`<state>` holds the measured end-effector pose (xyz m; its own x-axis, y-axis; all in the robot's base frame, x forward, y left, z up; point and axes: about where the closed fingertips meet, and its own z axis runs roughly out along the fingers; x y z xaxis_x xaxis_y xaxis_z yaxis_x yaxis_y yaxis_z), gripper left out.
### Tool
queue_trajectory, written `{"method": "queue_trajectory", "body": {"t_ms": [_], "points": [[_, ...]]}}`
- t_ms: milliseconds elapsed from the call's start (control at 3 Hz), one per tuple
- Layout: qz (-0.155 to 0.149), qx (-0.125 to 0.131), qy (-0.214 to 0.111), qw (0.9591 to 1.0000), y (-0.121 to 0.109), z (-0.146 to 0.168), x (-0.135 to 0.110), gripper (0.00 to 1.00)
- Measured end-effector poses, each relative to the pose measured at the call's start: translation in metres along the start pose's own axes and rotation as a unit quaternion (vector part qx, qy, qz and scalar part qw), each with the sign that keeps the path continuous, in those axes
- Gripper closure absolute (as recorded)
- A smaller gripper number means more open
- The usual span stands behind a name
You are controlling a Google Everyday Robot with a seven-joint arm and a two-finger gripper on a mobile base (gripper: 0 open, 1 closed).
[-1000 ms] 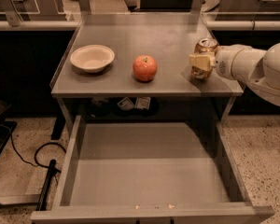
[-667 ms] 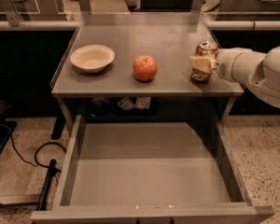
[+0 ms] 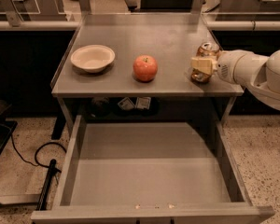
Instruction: Pick orange can from top drawer and place on counter
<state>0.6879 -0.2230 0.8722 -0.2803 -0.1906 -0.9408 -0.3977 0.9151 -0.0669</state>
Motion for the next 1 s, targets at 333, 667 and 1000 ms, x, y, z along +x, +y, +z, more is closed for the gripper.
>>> {"method": "queue_trajectory", "body": {"t_ms": [333,667,1000], "points": [[0.0,0.0,0.0,1.0,0.0,0.0,0.0,0.6],[0.0,0.0,0.0,1.0,0.0,0.0,0.0,0.37],[0.0,0.0,0.0,1.0,0.0001,0.0,-0.0001,0.12]]}}
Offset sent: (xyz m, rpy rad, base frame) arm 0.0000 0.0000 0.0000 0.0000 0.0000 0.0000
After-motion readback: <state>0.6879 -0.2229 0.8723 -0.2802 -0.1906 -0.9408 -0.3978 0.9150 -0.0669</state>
